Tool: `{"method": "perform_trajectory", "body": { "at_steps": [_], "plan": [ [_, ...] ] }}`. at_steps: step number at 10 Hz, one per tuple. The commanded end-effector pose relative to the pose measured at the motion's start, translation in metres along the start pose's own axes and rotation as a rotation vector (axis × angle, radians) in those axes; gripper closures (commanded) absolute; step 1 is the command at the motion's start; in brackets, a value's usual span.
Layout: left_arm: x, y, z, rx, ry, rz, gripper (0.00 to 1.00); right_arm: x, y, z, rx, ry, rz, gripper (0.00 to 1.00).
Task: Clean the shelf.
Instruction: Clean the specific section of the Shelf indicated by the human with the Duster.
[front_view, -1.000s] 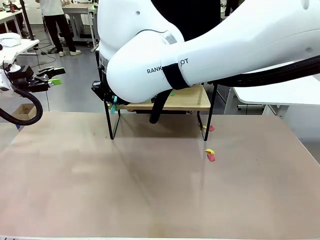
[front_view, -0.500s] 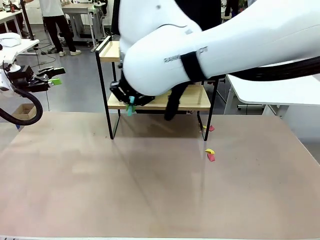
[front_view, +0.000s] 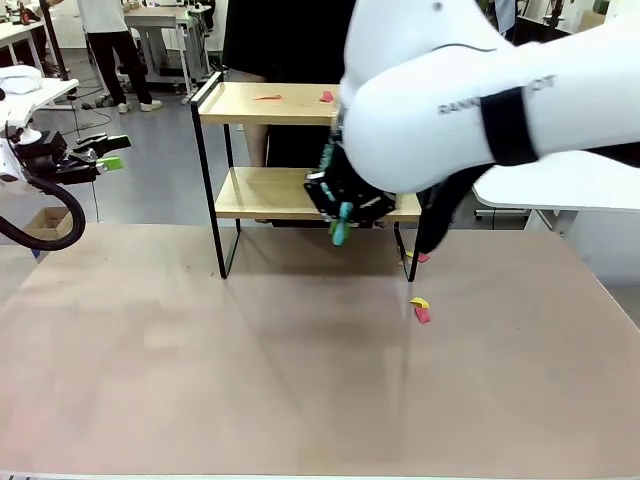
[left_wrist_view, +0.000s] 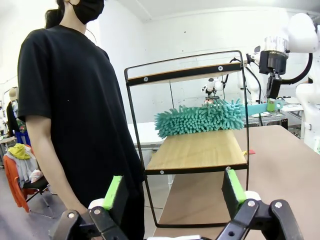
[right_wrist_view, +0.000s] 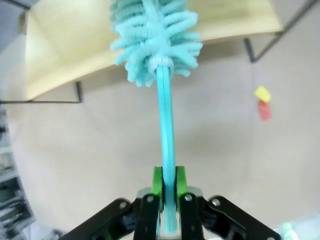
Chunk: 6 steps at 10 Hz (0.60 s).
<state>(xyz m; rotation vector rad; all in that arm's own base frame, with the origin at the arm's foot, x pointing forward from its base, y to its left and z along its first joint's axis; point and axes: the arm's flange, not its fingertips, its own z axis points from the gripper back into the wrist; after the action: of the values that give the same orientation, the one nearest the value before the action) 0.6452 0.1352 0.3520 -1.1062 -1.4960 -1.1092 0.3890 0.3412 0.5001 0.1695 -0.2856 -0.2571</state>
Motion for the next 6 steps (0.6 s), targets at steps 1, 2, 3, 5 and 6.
{"method": "perform_trajectory", "body": {
  "at_steps": [1, 2, 3, 5, 6],
  "plan": [
    [0.003, -0.002, 0.000, 0.002, -0.003, -0.009, 0.00, -0.011, -0.045, 0.018, -0.025, 0.019, -0.054, 0.87],
    [0.003, -0.002, 0.000, 0.002, -0.003, -0.009, 0.00, -0.012, -0.060, 0.023, -0.058, 0.021, -0.067, 0.87],
    [0.003, -0.002, 0.000, 0.002, -0.003, -0.009, 0.00, -0.010, -0.076, 0.026, -0.093, 0.026, -0.082, 0.87],
    [0.003, -0.002, 0.000, 0.002, -0.003, -0.009, 0.00, -0.010, -0.102, 0.037, -0.147, 0.019, -0.090, 0.87],
    [0.003, -0.002, 0.000, 0.002, -0.003, -0.009, 0.00, -0.014, -0.104, 0.045, -0.126, -0.013, -0.053, 0.87]
  ]
}}
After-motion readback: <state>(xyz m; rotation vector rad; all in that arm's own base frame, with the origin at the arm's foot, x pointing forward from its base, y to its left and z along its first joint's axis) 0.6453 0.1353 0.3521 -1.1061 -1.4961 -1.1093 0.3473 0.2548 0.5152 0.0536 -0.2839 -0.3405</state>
